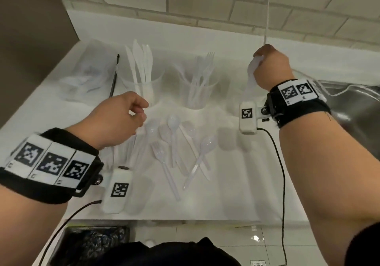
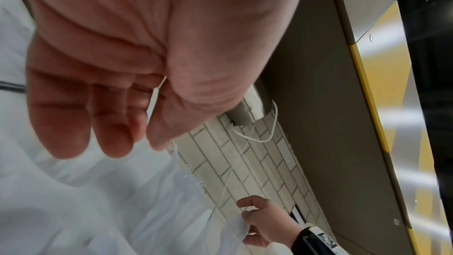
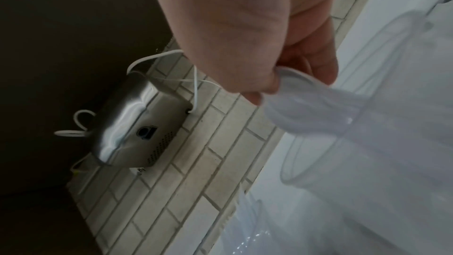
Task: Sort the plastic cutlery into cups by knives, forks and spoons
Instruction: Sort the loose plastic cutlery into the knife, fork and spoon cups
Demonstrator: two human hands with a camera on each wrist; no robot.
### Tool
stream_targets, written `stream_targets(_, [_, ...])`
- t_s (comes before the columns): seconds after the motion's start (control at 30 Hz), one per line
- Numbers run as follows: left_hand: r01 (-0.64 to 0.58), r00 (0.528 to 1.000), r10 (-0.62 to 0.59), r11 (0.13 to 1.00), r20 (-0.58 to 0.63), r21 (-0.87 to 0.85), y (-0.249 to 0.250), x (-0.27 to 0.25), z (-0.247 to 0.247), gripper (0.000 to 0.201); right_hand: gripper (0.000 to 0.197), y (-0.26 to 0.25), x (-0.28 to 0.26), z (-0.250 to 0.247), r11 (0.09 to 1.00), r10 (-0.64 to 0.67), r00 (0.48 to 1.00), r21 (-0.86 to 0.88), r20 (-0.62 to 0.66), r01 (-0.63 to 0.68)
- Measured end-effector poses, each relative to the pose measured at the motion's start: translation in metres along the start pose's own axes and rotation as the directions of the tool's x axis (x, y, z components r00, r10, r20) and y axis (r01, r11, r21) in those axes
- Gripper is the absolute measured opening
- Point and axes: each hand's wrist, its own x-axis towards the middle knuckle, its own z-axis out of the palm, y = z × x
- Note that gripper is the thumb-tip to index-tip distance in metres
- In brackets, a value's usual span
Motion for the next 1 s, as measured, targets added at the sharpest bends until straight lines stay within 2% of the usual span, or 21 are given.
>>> stream_targets(0.07, [0.044,0.999,-0.047,0.995,0.020,0.094,-0.007,0.000,0.000,0.025,0.036,0.002,-0.002,-0.001,0.999,0.006,0.999,-0.040,0.034,-0.004])
stream_targets(0.17, [0.070,0.991,-0.098,0.961,0.092,0.267,-0.014,-0.001,0.005,0.037,0.036,-0.005,-0.022,-0.011,0.997,-0.074,0.994,-0.044,-0.080,0.071])
stream_targets(0.23, [0.074,0.981,-0.138,0.918,0.139,0.389,-0.019,0.000,0.011,0.047,0.027,-0.014,-0.048,-0.011,0.989,-0.139,0.985,-0.058,-0.101,0.133])
stream_targets(0.27, [0.075,0.975,-0.157,0.898,0.156,0.434,-0.020,0.001,0.013,0.051,0.020,-0.018,-0.062,-0.008,0.986,-0.148,0.989,-0.079,-0.032,0.145])
stream_targets(0.3, [0.078,0.969,-0.178,0.879,0.173,0.471,-0.020,0.002,0.015,0.054,0.015,-0.022,-0.078,-0.004,0.984,-0.127,0.985,-0.107,0.120,0.140])
stream_targets(0.33, [0.076,0.962,-0.195,0.862,0.189,0.501,-0.020,0.002,0.017,0.054,0.017,-0.024,-0.094,0.001,0.983,-0.068,0.940,-0.137,0.334,0.119])
stream_targets(0.37, [0.073,0.956,-0.210,0.847,0.205,0.527,-0.019,0.002,0.018,0.053,0.026,-0.026,-0.109,0.005,0.981,0.014,0.840,-0.172,0.542,0.095])
stream_targets(0.4, [0.065,0.951,-0.217,0.836,0.220,0.546,-0.017,0.001,0.019,0.051,0.034,-0.026,-0.123,0.010,0.973,0.089,0.718,-0.214,0.690,0.085])
stream_targets(0.43, [0.049,0.947,-0.216,0.827,0.237,0.559,-0.015,0.001,0.021,0.050,0.040,-0.025,-0.135,0.015,0.966,0.134,0.625,-0.243,0.769,0.092])
stream_targets(0.47, [0.029,0.945,-0.210,0.819,0.253,0.573,-0.014,0.000,0.022,0.048,0.044,-0.024,-0.145,0.020,0.964,0.152,0.581,-0.250,0.800,0.092])
stream_targets(0.5, [0.011,0.942,-0.205,0.811,0.266,0.585,-0.012,0.000,0.023,0.048,0.046,-0.023,-0.152,0.026,0.969,0.154,0.580,-0.238,0.800,0.071])
stream_targets(0.63, [-0.013,0.920,-0.227,0.798,0.321,0.603,-0.003,-0.002,0.029,0.053,0.041,-0.030,-0.160,0.048,0.991,0.131,0.653,-0.116,0.746,-0.066])
stream_targets(0.73, [-0.001,0.898,-0.271,0.788,0.347,0.616,0.000,-0.006,0.037,0.069,0.042,-0.039,-0.157,0.058,0.994,0.100,0.661,-0.097,0.744,-0.041])
stream_targets(0.8, [0.025,0.894,-0.293,0.787,0.339,0.616,0.001,-0.008,0.044,0.085,0.042,-0.043,-0.154,0.059,0.993,0.076,0.666,-0.119,0.742,0.019])
stream_targets(0.9, [0.054,0.900,-0.301,0.794,0.315,0.606,0.001,-0.007,0.054,0.102,0.027,-0.049,-0.147,0.062,0.984,0.052,0.685,-0.153,0.727,0.087])
stream_targets(1.0, [0.087,0.910,-0.297,0.819,0.289,0.567,0.002,-0.001,0.060,0.100,0.044,-0.054,-0.142,0.069,0.993,0.053,0.716,-0.114,0.696,0.037])
